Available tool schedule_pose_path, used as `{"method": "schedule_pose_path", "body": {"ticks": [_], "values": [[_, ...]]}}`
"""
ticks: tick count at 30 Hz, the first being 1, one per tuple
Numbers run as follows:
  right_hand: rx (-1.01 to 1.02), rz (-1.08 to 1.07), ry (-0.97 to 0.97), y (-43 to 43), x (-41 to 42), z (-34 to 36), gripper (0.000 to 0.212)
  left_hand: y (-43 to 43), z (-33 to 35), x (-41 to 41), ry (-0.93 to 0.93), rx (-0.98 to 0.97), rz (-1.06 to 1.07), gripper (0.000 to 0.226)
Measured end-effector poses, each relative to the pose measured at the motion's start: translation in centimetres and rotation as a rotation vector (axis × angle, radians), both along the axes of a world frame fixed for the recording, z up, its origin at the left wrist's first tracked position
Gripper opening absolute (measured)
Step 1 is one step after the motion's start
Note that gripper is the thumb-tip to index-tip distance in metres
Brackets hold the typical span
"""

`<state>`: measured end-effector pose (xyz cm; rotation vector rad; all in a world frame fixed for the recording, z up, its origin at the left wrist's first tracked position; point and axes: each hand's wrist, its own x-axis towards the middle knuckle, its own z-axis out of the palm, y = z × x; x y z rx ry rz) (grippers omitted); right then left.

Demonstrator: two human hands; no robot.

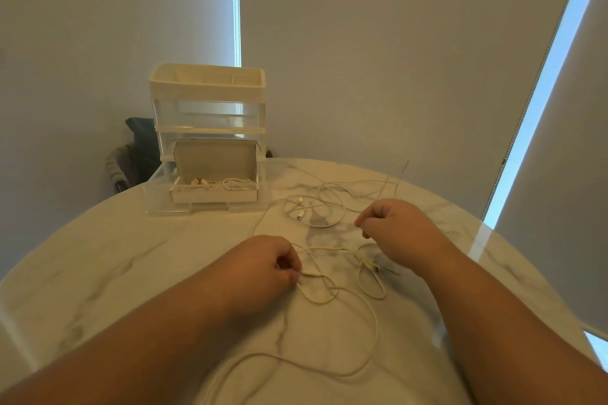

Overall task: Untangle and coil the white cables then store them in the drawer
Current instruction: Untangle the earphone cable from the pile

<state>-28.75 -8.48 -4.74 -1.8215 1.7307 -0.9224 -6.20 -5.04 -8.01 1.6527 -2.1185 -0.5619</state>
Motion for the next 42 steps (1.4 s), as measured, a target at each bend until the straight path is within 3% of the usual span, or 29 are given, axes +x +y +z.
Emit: {"method": "schedule_pose_path", "body": {"ticks": [9,13,16,17,19,26,31,42], "values": [[-0.004,-0.093,-0.246,-0.8,-0.6,0.3,0.029,-0.9,0.4,1.0,0.326,-0.087,0.110,0.012],[0.113,0.059,-0.083,-0.6,-0.2,0.1,0.023,-0.9,0.7,1.0,0.438,-0.136,0.109,0.016],[0.286,0.284,0.291,0.3,0.1,-0.5,0.035,-0.8,1.2,1.2,0.491,-0.199,0.138,0.017],[0.289,0.307,0.393,0.3,0.2,-0.6,0.031,-0.8,1.3,1.4,0.504,-0.225,0.156,0.017],[0.229,0.262,0.410,0.0,0.2,-0.7,0.014,-0.8,1.5,1.7,0.507,-0.268,0.190,0.017],[-0.004,0.031,0.095,-0.8,0.2,-0.7,0.021,-0.8,2.0,2.4,0.451,-0.403,0.231,0.020],[-0.169,-0.071,-0.162,-1.1,0.3,-0.7,0.024,-1.0,2.2,3.0,0.307,-0.418,0.184,0.021],[-0.021,-0.233,-0.744,-2.4,0.0,-0.9,0.023,-2.3,1.5,4.6,0.229,-0.129,0.324,0.010]]}}
